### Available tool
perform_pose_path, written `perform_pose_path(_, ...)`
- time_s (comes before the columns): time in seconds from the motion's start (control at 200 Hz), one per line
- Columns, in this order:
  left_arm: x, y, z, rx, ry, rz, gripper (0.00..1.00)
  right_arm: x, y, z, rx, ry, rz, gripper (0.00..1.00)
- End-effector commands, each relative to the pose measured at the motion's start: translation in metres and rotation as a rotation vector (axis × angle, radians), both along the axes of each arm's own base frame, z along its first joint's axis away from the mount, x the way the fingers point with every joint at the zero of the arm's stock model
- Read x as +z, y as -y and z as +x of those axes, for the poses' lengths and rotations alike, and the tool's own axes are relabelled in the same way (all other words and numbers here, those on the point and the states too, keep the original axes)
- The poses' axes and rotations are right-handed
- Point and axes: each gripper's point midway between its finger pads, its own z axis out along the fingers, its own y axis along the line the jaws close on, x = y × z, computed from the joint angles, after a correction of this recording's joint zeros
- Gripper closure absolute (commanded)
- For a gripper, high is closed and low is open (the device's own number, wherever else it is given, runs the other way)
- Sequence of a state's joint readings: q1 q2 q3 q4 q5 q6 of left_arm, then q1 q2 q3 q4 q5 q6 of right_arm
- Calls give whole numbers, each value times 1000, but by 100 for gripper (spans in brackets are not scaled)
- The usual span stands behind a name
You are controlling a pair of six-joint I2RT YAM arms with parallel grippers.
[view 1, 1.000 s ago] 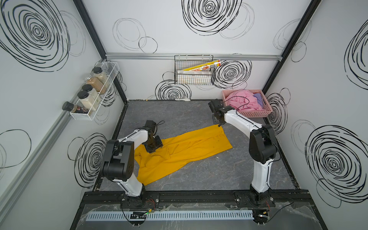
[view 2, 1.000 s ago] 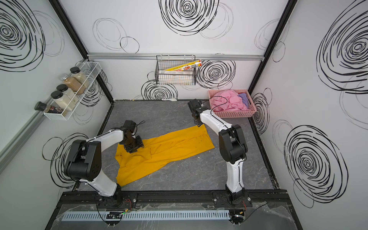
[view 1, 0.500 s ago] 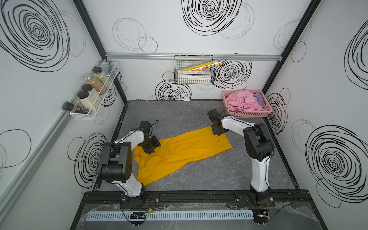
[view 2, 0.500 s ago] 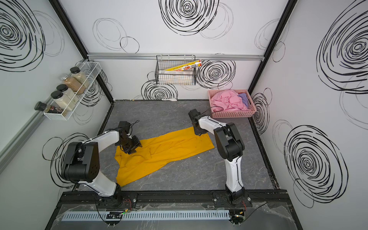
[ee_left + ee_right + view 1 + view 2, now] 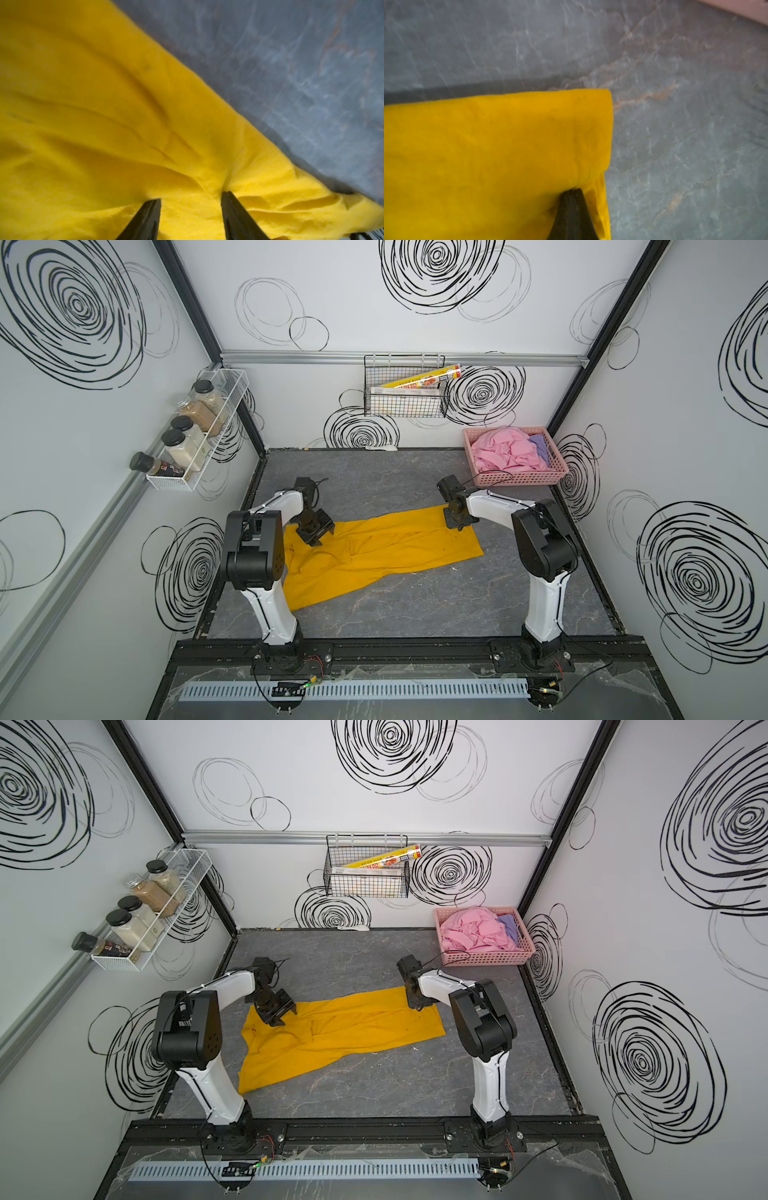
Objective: Fold and stack t-shirts
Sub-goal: Adjust the T-shirt at the center of the board.
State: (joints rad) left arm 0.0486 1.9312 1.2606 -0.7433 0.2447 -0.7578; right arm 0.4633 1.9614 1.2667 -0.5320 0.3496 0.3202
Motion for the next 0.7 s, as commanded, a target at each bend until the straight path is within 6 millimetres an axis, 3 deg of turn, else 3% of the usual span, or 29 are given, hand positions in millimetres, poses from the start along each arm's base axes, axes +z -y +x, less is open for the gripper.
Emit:
perform_pose_path(0.0, -38, -11, 29, 33, -14, 57, 46, -13, -7, -56, 5, -161, 72, 100)
perform_pose_path(0.135, -44, 3, 78, -15, 22, 77, 46, -4, -39, -97, 63, -204, 142, 100)
perform_pose_path(0.27, -53, 38, 118, -104, 62, 51, 46, -10, -75, -152, 159, -294, 133, 100)
perform_pose_path(0.406, -62, 89, 147, -229, 112, -3, 45, -15, -104, -211, 232, -379, 146, 100)
perform_pose_path(0.501, -65, 138, 161, -329, 152, -88, 45, -10, -120, -244, 288, -402, 161, 100)
perform_pose_path(0.606, -59, 184, 175, -408, 216, -163, 45, -7, -128, -278, 337, -434, 178, 100)
perform_pose_path(0.691, -55, 209, 183, -420, 272, -223, 44, -8, -130, -303, 374, -471, 197, 100)
